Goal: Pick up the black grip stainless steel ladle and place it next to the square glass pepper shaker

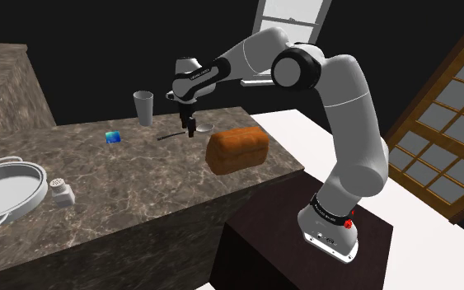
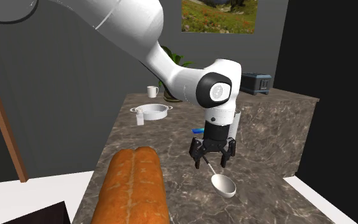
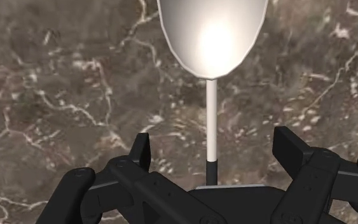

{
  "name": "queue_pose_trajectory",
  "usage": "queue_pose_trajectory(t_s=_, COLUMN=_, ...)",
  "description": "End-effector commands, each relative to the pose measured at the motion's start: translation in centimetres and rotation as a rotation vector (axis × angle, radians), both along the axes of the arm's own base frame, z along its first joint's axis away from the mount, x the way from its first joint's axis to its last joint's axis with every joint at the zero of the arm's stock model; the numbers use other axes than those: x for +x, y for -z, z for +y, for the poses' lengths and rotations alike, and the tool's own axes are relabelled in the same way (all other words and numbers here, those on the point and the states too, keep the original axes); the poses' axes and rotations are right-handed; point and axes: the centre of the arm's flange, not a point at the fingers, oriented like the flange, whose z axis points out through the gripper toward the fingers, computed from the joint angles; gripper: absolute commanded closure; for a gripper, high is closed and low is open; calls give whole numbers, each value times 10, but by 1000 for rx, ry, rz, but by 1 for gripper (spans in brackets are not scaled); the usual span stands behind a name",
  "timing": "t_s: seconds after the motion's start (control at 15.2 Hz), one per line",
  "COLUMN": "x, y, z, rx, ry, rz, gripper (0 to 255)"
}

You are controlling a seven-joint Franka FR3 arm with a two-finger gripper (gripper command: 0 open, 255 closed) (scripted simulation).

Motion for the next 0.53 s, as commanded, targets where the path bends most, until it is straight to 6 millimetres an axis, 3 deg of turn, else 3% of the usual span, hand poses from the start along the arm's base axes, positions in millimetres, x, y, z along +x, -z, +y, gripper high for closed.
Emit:
queue_pose_trajectory(t_s=0.0, x=0, y=0, z=0, rx=0, ry=0, rz=0, gripper=0)
queue_pose_trajectory(t_s=0.07, x=0, y=0, z=0, rx=0, ry=0, rz=0, gripper=0)
queue_pose_trajectory(t_s=0.13, x=0, y=0, z=0, rx=0, ry=0, rz=0, gripper=255)
queue_pose_trajectory(t_s=0.46, x=0, y=0, z=0, rx=0, ry=0, rz=0, gripper=255)
